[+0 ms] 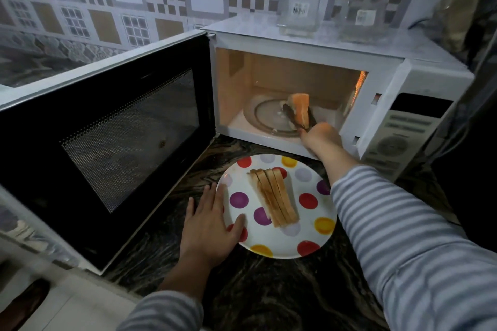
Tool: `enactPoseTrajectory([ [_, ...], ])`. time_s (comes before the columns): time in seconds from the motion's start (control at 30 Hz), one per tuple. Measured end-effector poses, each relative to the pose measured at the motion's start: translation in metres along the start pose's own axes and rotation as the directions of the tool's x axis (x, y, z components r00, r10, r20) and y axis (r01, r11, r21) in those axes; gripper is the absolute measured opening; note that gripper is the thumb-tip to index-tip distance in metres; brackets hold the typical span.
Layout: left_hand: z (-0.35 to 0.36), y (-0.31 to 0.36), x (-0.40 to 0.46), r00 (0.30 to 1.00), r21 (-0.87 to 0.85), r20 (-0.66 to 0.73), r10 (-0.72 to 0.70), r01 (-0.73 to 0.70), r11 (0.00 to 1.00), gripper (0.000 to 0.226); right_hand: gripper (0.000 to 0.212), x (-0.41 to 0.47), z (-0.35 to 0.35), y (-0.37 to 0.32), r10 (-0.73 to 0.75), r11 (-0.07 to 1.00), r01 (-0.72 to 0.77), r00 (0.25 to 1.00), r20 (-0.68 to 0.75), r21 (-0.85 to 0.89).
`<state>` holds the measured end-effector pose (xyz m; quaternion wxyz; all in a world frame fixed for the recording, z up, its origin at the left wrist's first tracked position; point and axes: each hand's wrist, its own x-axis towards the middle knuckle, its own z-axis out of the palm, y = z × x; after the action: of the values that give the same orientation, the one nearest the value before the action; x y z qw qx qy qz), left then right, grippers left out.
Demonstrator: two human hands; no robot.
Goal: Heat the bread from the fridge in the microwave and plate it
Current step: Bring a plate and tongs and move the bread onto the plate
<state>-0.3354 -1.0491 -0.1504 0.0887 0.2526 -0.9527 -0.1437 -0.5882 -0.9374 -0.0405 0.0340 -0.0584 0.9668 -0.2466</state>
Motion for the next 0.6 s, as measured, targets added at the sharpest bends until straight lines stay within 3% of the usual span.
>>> enactPoseTrajectory([
  [0.3,-0.001,0.0,-0.001,1.0,0.017,0.016,-0.001,0.0,1.0,0.089,0.033,0.0,0.013,0.0,0.012,1.0,-0.013,0.997,-0.078,-0.007],
  [0.6,-0.003,0.001,0.0,0.999,0.012,0.044,-0.002,0.002,1.0,0.088,0.038,-0.03,-0.007,0.017,-0.113,0.993,0.116,0.991,-0.077,0.031],
])
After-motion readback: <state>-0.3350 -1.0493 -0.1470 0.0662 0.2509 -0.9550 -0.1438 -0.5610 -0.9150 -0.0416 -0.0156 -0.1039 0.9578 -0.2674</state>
